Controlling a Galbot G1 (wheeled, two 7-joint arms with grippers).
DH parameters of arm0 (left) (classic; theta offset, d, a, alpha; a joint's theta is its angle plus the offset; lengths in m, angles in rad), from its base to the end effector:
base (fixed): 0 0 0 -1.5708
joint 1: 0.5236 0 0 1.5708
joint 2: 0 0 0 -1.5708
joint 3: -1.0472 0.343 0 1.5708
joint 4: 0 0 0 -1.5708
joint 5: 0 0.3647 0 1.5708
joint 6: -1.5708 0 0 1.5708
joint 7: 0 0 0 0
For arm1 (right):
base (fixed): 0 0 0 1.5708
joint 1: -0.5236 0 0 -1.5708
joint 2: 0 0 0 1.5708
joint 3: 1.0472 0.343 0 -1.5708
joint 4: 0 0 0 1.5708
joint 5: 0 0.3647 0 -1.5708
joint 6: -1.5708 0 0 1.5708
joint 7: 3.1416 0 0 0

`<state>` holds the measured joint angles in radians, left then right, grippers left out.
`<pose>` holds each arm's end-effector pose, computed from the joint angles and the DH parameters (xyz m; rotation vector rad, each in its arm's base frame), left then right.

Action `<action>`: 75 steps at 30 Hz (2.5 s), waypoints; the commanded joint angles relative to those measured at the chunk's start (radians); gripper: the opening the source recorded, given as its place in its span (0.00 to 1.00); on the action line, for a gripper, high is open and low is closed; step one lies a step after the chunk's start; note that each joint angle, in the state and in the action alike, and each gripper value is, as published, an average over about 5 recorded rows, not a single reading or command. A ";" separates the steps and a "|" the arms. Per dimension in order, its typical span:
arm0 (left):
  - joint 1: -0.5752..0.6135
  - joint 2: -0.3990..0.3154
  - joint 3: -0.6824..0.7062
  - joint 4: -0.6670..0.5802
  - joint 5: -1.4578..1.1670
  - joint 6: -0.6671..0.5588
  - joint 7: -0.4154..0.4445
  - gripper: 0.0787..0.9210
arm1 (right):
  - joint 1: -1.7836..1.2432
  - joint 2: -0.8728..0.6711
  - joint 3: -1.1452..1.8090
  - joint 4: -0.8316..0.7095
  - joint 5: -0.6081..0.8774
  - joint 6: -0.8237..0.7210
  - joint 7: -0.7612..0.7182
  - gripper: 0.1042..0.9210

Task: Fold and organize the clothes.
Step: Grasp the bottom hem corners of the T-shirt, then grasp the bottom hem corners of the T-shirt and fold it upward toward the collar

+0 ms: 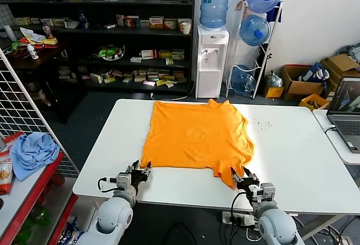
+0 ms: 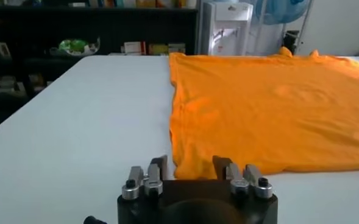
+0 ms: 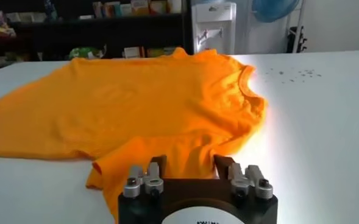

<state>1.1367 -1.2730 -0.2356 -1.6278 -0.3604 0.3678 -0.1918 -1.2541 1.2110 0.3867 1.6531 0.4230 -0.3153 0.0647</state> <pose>0.3175 -0.0043 -0.3682 -0.1526 -2.6451 -0.0239 0.2886 -0.0638 -0.3778 0.1345 -2.6393 -0.0601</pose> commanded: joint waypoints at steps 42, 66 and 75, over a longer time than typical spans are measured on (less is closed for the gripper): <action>0.133 -0.026 0.014 -0.228 0.037 -0.053 -0.041 0.01 | -0.323 -0.183 0.172 0.304 -0.151 0.058 0.040 0.03; -0.179 -0.094 0.033 0.111 0.039 -0.077 -0.031 0.01 | 0.224 -0.261 -0.043 -0.195 -0.046 0.146 -0.085 0.03; -0.158 -0.080 0.031 0.103 0.036 -0.085 0.013 0.04 | 0.273 -0.209 -0.095 -0.261 -0.047 0.139 -0.094 0.12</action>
<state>0.9989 -1.3568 -0.2050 -1.5581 -0.3246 0.2923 -0.2074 -1.0846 0.9803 0.3507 1.5041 0.3679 -0.1845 -0.0143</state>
